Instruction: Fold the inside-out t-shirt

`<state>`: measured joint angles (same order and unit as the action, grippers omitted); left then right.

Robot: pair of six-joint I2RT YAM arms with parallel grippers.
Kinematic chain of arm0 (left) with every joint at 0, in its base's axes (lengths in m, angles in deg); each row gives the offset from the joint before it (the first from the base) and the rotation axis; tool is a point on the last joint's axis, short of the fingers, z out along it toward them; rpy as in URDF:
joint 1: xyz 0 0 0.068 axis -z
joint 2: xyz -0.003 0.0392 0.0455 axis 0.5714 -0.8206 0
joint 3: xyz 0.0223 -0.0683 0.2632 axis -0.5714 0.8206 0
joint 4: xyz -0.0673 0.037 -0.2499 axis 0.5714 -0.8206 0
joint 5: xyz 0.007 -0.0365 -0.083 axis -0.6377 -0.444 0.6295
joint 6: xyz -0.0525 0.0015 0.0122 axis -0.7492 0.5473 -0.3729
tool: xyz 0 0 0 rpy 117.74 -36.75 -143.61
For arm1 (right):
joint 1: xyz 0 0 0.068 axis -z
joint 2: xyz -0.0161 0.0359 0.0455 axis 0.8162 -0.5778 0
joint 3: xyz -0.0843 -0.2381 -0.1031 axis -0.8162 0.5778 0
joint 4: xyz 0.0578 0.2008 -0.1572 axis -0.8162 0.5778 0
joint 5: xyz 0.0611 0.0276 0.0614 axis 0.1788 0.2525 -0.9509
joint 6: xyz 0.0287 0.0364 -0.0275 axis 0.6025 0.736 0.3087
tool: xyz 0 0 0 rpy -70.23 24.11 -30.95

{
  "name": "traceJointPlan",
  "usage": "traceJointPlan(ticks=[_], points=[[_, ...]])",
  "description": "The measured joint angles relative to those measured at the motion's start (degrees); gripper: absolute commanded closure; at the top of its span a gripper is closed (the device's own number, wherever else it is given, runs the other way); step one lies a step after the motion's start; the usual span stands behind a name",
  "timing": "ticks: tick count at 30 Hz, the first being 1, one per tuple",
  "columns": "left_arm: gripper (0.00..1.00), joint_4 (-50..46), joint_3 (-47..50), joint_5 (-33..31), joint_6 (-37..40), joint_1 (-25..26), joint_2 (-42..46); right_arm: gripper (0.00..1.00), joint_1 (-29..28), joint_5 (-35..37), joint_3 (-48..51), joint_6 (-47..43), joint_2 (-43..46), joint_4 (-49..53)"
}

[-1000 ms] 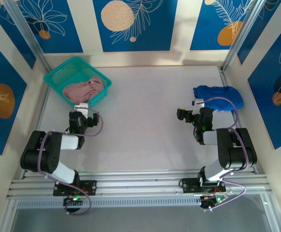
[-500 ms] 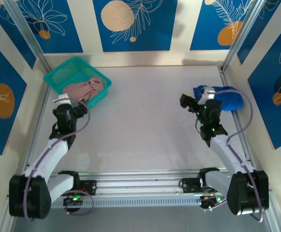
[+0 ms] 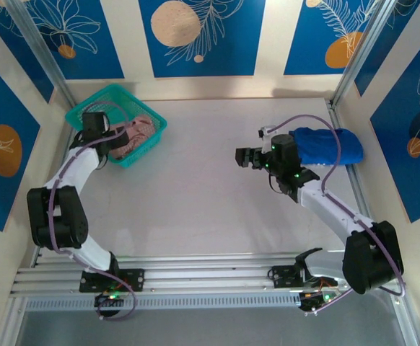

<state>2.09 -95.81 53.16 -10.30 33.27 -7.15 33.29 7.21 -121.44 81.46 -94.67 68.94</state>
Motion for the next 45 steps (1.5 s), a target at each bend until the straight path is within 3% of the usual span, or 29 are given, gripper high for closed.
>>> traceJointPlan(ticks=[7, 14, 19, 25, 27, 31, 35, 40, 42, 45], points=[[0.00, -9.3, -14.8, -0.2, 6.4, 2.4, -12.0, 0.03, 0.0, -0.6, 0.0, 0.4, -3.1, 1.0], [0.03, -19.7, -33.1, 1.1, 9.6, 2.4, -30.0, 0.03, 0.0, -1.0, 0.0, 0.9, -3.5, 1.0], [0.30, -25.4, -43.8, 3.1, 10.5, 2.4, -39.8, 0.02, 0.0, -1.0, 0.0, 1.3, -3.5, 1.1], [0.85, -31.0, -52.0, 4.8, 10.4, 2.4, -44.3, 0.02, 0.0, -0.9, 0.0, 1.3, -3.5, 2.0], [0.99, -31.8, -53.5, 4.9, 10.5, 2.4, -43.7, 0.02, 0.0, -0.7, 0.0, 1.3, -3.2, 2.7], [1.00, -31.8, -53.2, 4.5, 9.4, 2.5, -37.2, 0.01, 0.0, -0.5, 0.0, 1.3, -1.6, 4.2], [1.00, -27.8, -50.2, 3.5, 8.9, 4.4, -21.0, 0.01, 0.0, 0.2, 0.0, 1.3, 1.2, 5.2], [1.00, -18.9, -52.2, 3.4, 9.0, 15.1, -2.9, 0.01, 0.5, 1.0, -1.8, 1.0, 3.1, 7.9], [1.00, -15.7, -54.1, 5.4, 8.9, 20.3, 0.4, 0.01, 1.1, 2.0, -3.6, 0.8, 3.6, 10.2], [1.00, -12.3, -55.1, 8.4, 8.4, 24.0, 1.2, 0.00, 2.3, 4.0, -6.1, 0.6, 5.4, 13.3]])
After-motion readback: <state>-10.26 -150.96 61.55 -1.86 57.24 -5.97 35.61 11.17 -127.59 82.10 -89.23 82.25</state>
